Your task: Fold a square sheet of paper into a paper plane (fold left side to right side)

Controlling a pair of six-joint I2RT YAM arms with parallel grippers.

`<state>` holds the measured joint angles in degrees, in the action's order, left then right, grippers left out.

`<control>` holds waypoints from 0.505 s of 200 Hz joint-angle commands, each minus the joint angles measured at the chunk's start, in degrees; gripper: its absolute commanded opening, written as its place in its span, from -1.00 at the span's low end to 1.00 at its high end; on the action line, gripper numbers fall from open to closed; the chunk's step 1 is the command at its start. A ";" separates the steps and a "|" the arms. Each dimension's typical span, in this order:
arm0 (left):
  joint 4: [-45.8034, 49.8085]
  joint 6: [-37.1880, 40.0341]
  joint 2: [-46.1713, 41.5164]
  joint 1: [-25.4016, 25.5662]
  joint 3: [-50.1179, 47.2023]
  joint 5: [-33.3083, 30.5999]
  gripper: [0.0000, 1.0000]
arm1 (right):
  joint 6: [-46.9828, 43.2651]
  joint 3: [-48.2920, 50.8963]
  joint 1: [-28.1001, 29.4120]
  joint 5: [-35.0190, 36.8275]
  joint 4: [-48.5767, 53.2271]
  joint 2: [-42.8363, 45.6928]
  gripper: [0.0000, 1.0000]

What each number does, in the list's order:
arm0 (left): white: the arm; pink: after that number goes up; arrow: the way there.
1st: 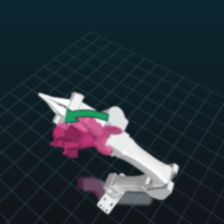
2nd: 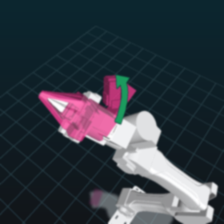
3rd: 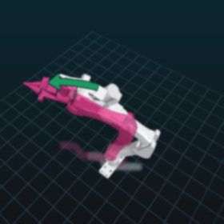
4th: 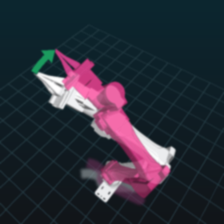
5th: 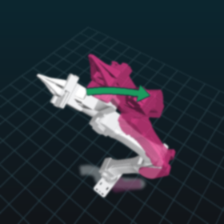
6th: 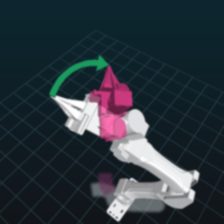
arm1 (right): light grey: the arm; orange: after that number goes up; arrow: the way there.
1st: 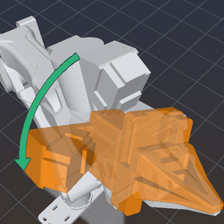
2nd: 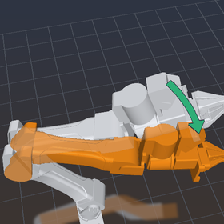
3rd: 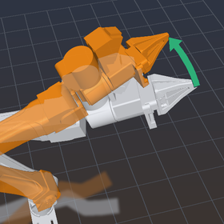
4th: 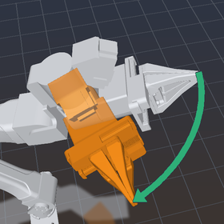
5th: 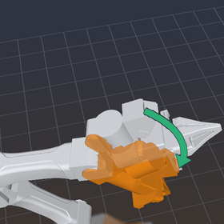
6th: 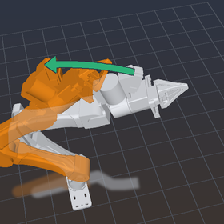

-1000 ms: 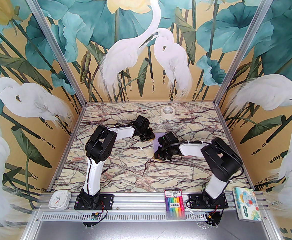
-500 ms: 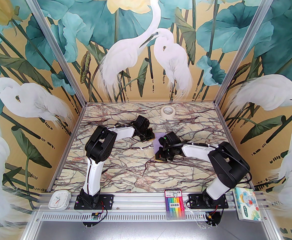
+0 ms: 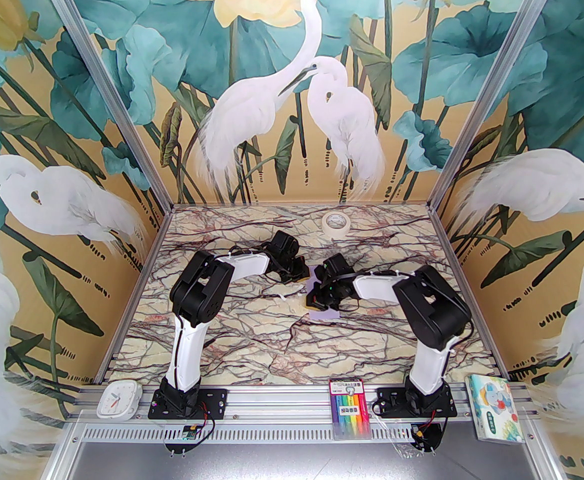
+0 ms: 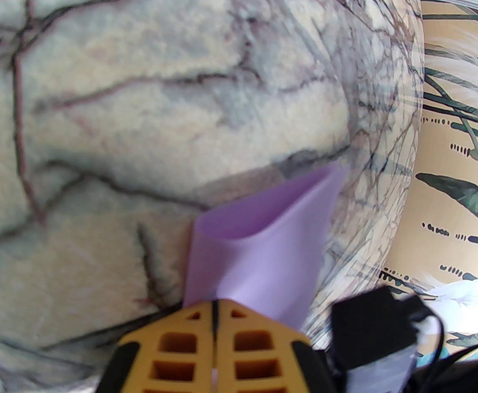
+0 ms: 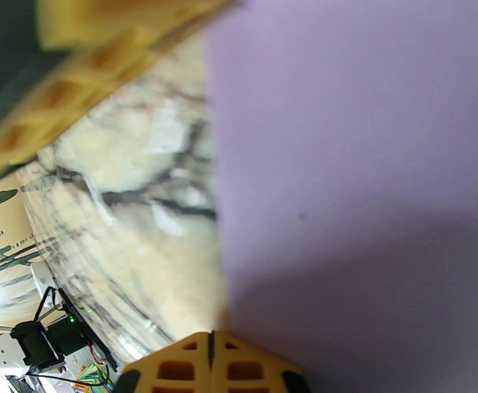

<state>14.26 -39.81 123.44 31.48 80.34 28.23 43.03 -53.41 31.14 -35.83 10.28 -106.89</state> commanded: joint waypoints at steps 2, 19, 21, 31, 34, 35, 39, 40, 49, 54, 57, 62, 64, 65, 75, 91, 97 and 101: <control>0.62 0.99 0.75 -0.09 -2.01 -1.80 -0.92 | -2.13 1.15 0.09 2.68 1.26 -1.57 -1.00; -0.34 1.49 0.50 -0.26 -2.46 -2.09 -0.89 | -2.65 1.72 0.07 2.85 2.00 -1.39 -1.00; -0.50 1.54 0.49 -0.30 -2.51 -2.09 -0.89 | -2.66 1.93 0.07 2.87 2.06 -1.30 -1.00; -1.15 1.58 0.42 -0.44 -2.58 -2.29 -0.87 | -2.68 2.55 0.15 2.84 2.02 -1.13 -1.00; -1.23 1.58 0.40 -0.54 -2.56 -2.36 -0.87 | -2.68 2.68 0.21 2.86 2.02 -1.14 -1.00; -1.29 1.58 0.40 -0.55 -2.55 -2.38 -0.87 | -2.68 2.77 0.18 2.78 2.02 -1.13 -1.00; -1.46 1.62 0.40 -0.61 -2.48 -2.44 -0.87 | -2.76 2.97 0.17 2.71 2.02 -1.06 -1.00; -1.49 1.65 0.40 -0.62 -2.51 -2.46 -0.87 | -2.77 3.01 0.16 2.66 1.98 -1.05 -1.00; -1.48 1.75 0.55 -0.71 -2.06 -3.09 -0.86 | -2.85 3.51 0.17 2.68 1.94 -1.05 -1.00; -1.39 1.88 0.70 -0.83 -1.67 -3.32 -0.86 | -2.86 3.84 0.18 2.67 1.96 -1.04 -1.00; -1.30 2.00 0.81 -0.81 -1.45 -3.48 -0.86 | -2.95 4.02 0.20 2.63 1.86 -1.04 -1.00; -0.99 2.18 1.07 -0.88 -1.01 -3.73 -0.86 | -2.99 4.17 0.17 2.59 1.85 -1.13 -1.00; -0.88 2.26 1.18 -0.89 -0.74 -3.89 -0.86 | -2.96 4.32 0.16 2.56 1.85 -1.13 -1.00; -0.80 2.31 1.28 -0.90 -0.63 -3.93 -0.86 | -2.96 4.32 0.16 2.56 1.85 -1.13 -1.00; -0.39 2.70 1.87 -1.15 0.23 -4.27 -0.86 | -2.87 4.76 0.16 2.41 1.53 -1.08 -1.00; -0.19 3.24 2.82 -1.80 1.29 -4.67 -0.86 | -2.68 5.23 0.24 2.21 1.15 -1.14 -1.00; -0.07 3.46 3.23 -2.10 1.72 -4.61 -0.86 | -2.69 5.26 0.24 2.25 1.15 -1.22 -1.00; -0.03 3.58 3.44 -2.37 1.98 -4.59 -0.86 | -2.64 5.43 0.30 2.22 1.11 -1.24 -1.00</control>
<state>13.21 -38.48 123.50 31.22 80.16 28.23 41.19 -50.96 31.00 -36.29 6.59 -106.37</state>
